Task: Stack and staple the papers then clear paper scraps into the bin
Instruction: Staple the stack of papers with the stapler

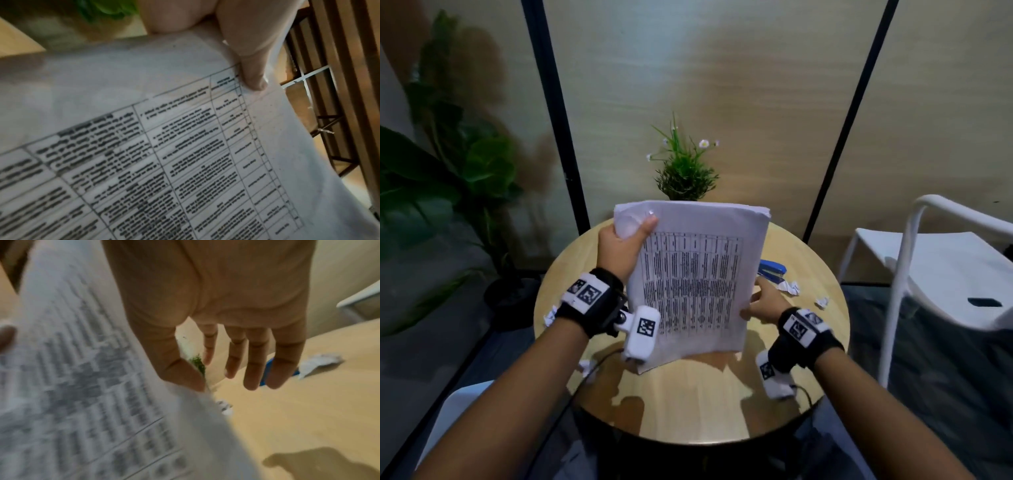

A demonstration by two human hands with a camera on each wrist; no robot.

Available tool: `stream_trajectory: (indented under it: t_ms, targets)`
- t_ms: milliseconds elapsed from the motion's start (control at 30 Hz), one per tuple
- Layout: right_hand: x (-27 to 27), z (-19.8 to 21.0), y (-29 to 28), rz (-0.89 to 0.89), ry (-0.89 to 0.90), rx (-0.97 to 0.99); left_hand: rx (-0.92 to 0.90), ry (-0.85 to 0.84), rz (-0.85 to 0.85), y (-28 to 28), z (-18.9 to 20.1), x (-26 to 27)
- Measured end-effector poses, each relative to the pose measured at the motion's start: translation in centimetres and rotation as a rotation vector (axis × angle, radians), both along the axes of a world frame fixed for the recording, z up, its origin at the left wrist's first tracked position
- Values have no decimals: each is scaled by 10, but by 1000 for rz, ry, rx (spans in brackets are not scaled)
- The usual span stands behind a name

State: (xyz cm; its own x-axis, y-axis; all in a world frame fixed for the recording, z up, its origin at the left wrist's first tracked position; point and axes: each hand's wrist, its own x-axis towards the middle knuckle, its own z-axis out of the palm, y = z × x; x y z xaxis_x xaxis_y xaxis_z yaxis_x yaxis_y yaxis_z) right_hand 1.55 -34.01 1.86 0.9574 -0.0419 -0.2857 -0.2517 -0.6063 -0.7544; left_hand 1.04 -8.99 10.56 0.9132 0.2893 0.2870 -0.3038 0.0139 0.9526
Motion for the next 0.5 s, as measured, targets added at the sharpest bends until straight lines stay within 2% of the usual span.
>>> stream_trajectory:
  t_ms: [67,133,233,500]
  targets:
    - [24,6,-15,-21,24,-161,45,0,-3,2,4,14]
    - [50,8,-29,-57,-34,-340,68,1,-27,2,7,26]
    - [91,-3,-47,-89,-54,-529,72,9,-39,1,4,42]
    - [169,-55,-75,76,11,-821,99,-12,-67,-1,-3,77]
